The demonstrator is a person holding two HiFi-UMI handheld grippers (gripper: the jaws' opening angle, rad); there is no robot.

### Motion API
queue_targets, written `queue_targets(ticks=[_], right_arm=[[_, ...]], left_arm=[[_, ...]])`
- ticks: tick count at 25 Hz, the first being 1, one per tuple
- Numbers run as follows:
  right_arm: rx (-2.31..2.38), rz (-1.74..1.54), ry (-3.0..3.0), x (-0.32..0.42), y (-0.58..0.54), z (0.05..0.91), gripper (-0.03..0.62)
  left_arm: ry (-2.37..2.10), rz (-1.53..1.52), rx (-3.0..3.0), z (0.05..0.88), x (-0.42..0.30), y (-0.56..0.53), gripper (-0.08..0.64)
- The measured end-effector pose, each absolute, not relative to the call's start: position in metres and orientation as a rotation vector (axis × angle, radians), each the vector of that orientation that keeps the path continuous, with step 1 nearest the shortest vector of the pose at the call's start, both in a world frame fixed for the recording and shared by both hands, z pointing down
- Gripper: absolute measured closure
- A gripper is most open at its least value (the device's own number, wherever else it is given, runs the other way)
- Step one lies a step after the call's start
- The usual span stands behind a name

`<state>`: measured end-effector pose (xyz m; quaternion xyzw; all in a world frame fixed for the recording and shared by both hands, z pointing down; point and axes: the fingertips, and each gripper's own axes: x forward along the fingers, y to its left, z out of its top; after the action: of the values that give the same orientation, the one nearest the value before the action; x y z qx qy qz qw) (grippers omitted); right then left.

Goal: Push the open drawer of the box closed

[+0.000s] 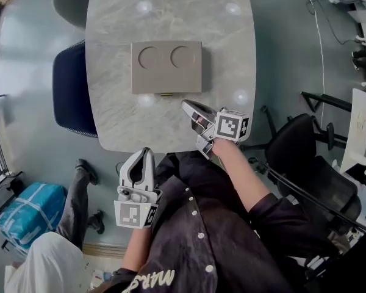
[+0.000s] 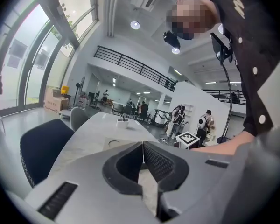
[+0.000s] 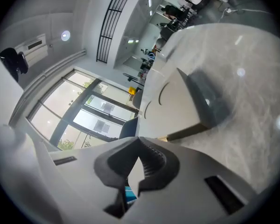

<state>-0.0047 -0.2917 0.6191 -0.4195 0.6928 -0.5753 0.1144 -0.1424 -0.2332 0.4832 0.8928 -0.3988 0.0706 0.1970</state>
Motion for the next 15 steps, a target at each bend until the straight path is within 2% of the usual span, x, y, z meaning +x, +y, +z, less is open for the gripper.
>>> queue_targets(ticks=[15], right_arm=[[-1.501,-0.828,2.411,0.059,-0.309,0.427,0.595]], left_arm=[[-1.076,0.021,2.704,0.403,-0.116,-0.268,0.543]])
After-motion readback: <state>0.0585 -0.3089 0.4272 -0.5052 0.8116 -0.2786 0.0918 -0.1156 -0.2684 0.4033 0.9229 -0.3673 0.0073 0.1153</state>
